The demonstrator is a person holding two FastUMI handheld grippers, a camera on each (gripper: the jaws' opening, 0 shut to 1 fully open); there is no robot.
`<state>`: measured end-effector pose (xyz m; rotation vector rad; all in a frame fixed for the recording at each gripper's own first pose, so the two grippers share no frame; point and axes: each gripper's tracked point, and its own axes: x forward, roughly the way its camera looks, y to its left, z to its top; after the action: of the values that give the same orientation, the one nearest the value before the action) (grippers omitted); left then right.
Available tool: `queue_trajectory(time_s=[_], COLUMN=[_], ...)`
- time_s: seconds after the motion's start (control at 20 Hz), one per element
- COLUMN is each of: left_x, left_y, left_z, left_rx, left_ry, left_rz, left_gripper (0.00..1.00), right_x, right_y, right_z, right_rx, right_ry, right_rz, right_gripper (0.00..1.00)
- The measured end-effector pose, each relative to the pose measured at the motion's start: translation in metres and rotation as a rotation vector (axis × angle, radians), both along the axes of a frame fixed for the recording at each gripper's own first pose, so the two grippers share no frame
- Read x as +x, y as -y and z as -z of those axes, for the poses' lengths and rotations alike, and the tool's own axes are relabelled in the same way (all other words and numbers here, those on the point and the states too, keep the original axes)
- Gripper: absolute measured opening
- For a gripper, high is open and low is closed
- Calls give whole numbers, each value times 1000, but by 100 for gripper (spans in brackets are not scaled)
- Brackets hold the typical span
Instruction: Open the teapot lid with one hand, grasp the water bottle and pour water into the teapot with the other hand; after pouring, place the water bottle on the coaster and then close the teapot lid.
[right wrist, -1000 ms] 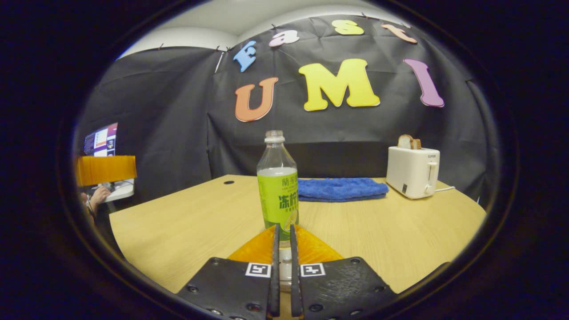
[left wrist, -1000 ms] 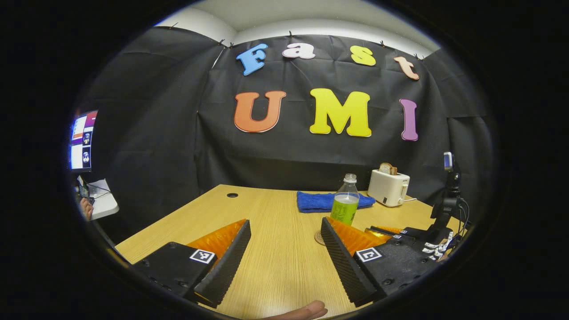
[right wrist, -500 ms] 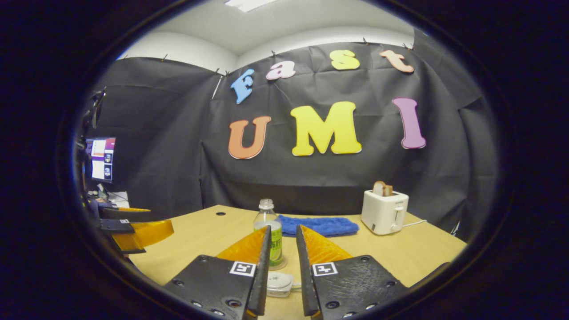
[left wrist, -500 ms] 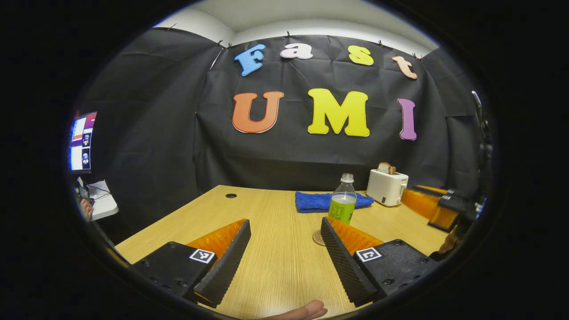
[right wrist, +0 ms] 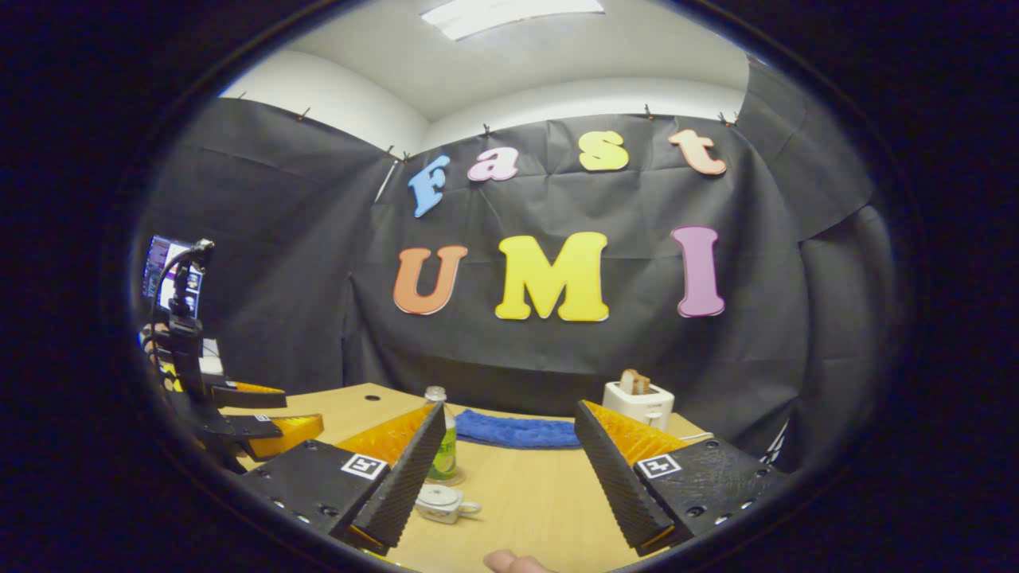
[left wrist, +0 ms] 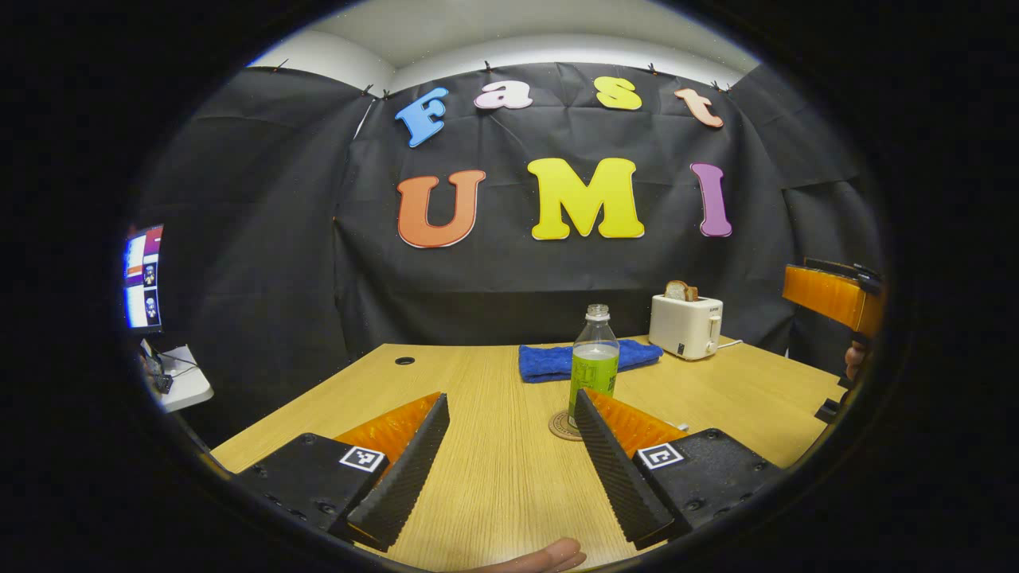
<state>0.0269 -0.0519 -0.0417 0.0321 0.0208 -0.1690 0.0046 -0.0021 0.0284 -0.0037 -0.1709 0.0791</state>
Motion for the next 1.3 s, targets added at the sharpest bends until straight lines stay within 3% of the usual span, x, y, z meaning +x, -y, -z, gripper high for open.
queue_trajectory(time_s=[0.15, 0.5, 1.3], left_x=[4, 2, -5], left_y=[-3, 0, 11], left_z=[4, 3, -3], left_rx=[34, 17, -8], left_ry=[7, 10, 32], left_rz=[-35, -64, -57], left_gripper=[99, 99, 99], right_x=[-3, 3, 8], right_y=[17, 37, 25], right_z=[20, 32, 44], right_rx=[12, 72, 57], right_ry=[-17, -74, -117], right_rz=[10, -5, -10], right_gripper=[97, 95, 95])
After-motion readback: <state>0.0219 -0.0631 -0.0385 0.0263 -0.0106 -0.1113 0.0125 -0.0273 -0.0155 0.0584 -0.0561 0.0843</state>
